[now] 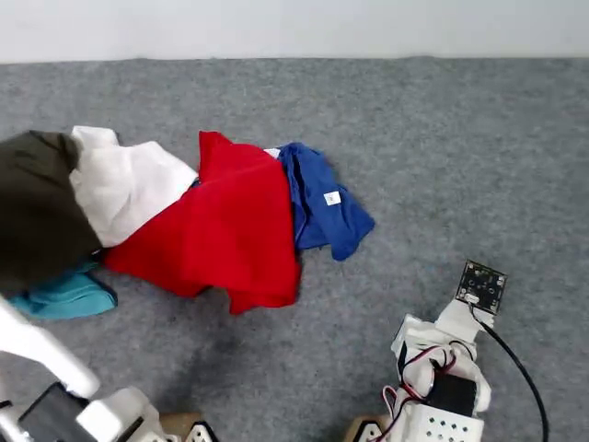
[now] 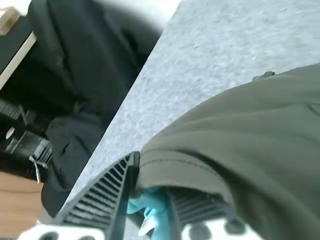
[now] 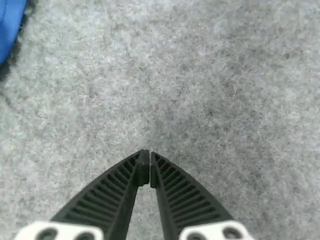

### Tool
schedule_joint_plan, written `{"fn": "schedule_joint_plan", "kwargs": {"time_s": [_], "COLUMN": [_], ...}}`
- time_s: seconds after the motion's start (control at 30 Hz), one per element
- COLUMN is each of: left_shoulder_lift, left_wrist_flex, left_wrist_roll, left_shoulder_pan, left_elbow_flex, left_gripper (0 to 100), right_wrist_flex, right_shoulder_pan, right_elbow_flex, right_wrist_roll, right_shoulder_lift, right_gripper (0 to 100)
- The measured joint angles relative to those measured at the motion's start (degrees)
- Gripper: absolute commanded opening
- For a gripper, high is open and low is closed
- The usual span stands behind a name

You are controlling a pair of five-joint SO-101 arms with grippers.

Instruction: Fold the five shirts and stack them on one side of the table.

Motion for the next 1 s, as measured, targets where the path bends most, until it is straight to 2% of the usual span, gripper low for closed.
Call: {"fn": "schedule_joint_plan", "kwargs": {"time_s": [0.43,0.57,0.77,1.0], "left_shoulder_lift": [0.00,0.00,0.00,-6.51], "left_wrist_flex": [0.00,0.00,2.73,11.60], "left_wrist_roll": [1.76,2.73,2.73,3.08], "left_shoulder_pan": [-10.20,-10.81,-8.00,0.70], "left_elbow_flex": [-0.62,-1.58,-2.20,-3.25], "left_gripper": [2,3,30,30], "right_wrist_flex": [0.00,0.00,0.00,0.00], "right_shoulder_pan": [0.00,0.00,0.00,0.00], "right_elbow_flex": [0.00,0.00,0.00,0.00], "right_wrist_roll": [0.00,0.00,0.00,0.00], "right_shoulder_lift": [0.00,0.00,0.00,0.00], "right_gripper": [1.0,1.0,1.0,1.0]}}
